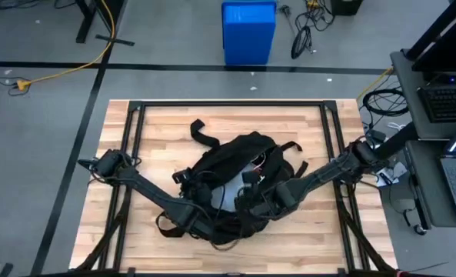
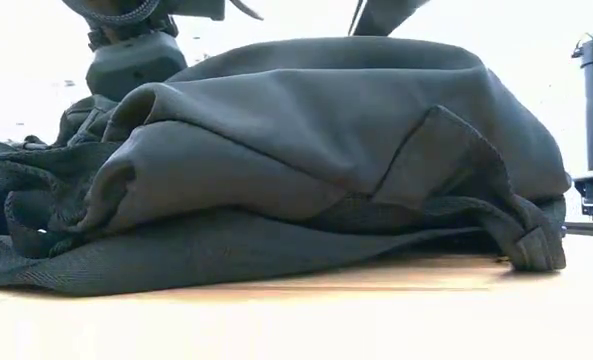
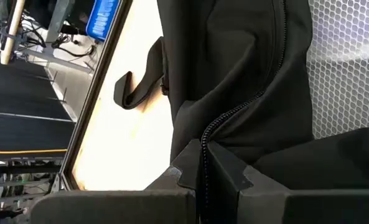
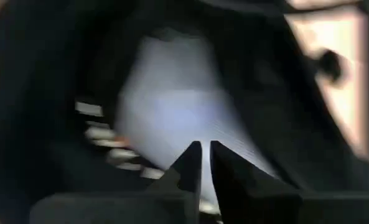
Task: Unpack backpack
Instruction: Remove the charger cable from the black backpack
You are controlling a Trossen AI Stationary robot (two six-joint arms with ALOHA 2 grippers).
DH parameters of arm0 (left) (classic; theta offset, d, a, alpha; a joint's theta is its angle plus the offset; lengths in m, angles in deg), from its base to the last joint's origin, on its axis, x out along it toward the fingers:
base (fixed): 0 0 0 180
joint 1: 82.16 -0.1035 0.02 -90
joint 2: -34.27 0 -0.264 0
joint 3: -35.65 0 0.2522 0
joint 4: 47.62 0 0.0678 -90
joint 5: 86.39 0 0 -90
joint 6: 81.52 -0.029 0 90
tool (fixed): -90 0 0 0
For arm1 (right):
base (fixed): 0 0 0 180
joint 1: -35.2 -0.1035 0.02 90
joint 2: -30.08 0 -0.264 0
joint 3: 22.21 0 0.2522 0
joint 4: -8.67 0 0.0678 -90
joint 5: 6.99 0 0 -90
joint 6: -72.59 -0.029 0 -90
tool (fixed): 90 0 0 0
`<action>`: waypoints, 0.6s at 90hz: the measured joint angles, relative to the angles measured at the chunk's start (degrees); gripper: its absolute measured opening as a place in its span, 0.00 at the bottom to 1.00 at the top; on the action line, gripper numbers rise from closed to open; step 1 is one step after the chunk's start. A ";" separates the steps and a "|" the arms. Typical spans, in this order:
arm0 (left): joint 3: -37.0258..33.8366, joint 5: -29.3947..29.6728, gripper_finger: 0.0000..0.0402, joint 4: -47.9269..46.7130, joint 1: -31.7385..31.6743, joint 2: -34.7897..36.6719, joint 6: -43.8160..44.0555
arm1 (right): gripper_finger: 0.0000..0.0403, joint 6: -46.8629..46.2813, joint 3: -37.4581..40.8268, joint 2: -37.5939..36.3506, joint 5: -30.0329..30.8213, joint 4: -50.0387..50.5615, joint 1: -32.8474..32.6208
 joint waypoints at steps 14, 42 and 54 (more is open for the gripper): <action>0.02 0.04 0.02 -0.02 -0.02 0.02 -0.02 | 0.18 -1.38 0.10 0.00 0.77 2.60 1.84; 0.02 0.26 0.02 0.03 -0.04 0.02 -0.05 | 0.31 -1.60 0.10 0.00 0.80 2.89 5.19; 0.02 0.27 0.02 0.03 -0.02 0.02 -0.09 | 0.33 -1.60 0.10 0.00 0.54 2.89 5.65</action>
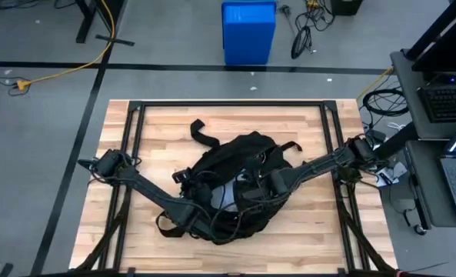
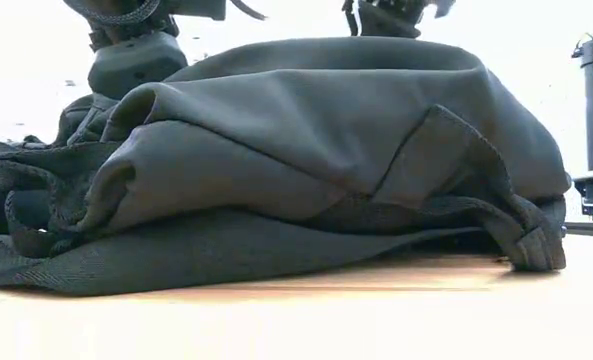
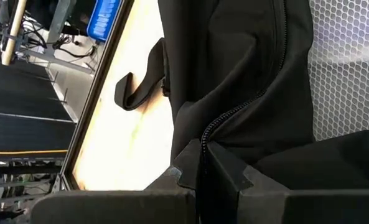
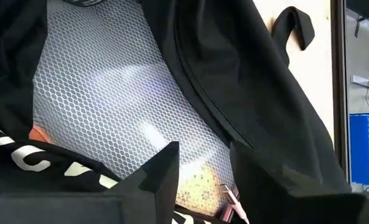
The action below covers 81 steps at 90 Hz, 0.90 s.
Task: Unpack backpack
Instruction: Remove the charger cable from the black backpack
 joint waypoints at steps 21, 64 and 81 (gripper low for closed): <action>0.00 0.62 0.02 -0.01 0.02 0.00 -1.69 | 0.33 0.50 0.00 0.00 -0.43 0.74 -0.54; 0.00 1.06 0.02 -0.02 -0.04 0.02 -2.97 | 0.33 0.27 0.02 2.75 0.01 0.81 0.31; 0.00 1.09 0.02 0.22 -0.04 0.02 -2.94 | 0.33 0.68 0.13 5.19 -0.72 -0.38 1.30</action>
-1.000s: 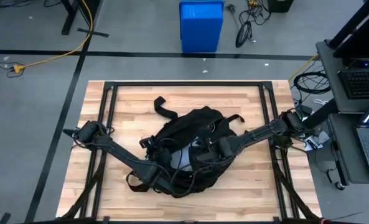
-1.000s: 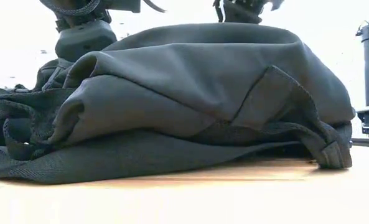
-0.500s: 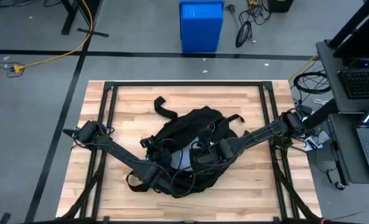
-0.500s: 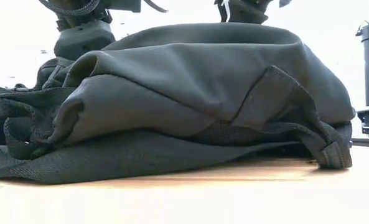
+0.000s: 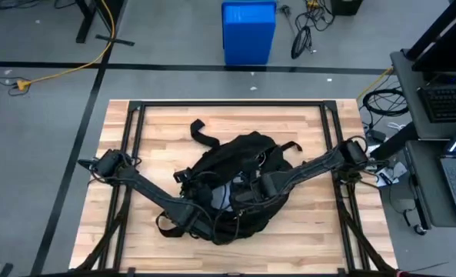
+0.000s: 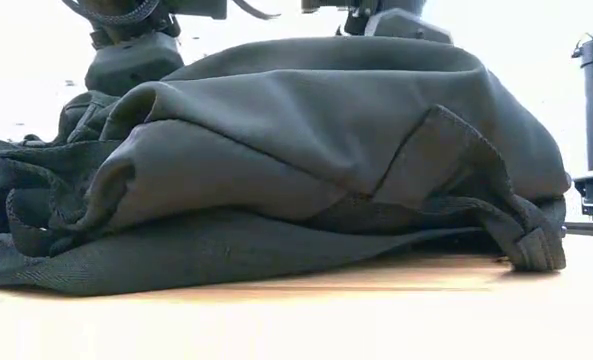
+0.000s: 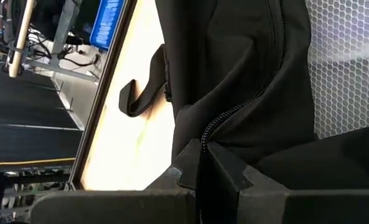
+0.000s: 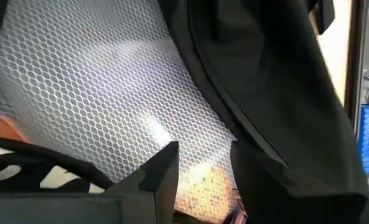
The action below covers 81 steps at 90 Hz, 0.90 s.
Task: Unpack backpack
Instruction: Remove the charger cable from the black backpack
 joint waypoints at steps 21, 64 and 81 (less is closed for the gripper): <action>0.04 -0.01 0.02 0.08 0.00 0.02 -0.04 | 0.33 7.81 0.02 0.54 -14.20 -13.28 -0.32; 0.04 -0.02 0.02 -0.24 0.04 0.04 0.00 | 0.33 7.52 9.63 -6.22 -16.23 -7.30 4.52; 0.04 -0.02 0.02 -0.25 0.04 0.04 -0.07 | 0.33 5.11 19.67 -21.15 -15.75 -11.93 5.61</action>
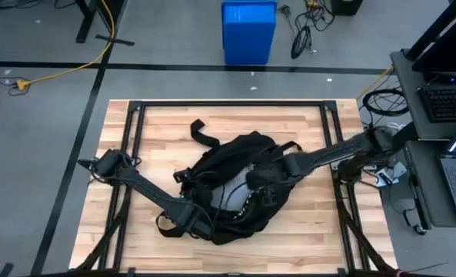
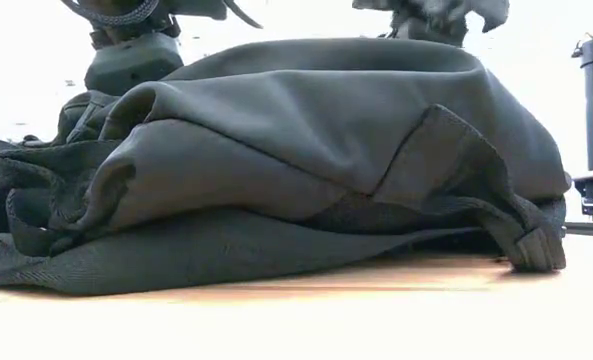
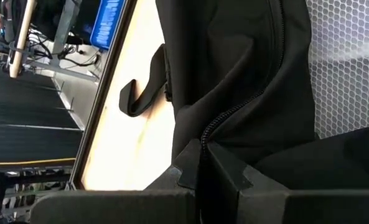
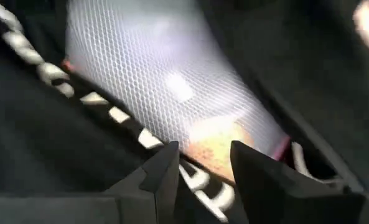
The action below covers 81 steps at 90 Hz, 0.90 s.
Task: Unpack backpack
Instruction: Remove the charger cable from the black backpack
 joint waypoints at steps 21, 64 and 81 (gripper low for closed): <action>0.00 -0.02 0.02 0.03 -0.26 0.00 -0.07 | 0.33 1.33 20.26 -17.32 0.02 -28.40 2.37; 1.52 1.34 0.02 0.11 -1.53 0.00 -1.58 | 0.52 -3.54 27.55 -17.68 -0.19 -34.04 6.80; 1.53 1.65 0.02 0.03 -1.51 0.00 -1.47 | 0.59 -5.08 27.59 -14.97 -1.42 -34.86 6.72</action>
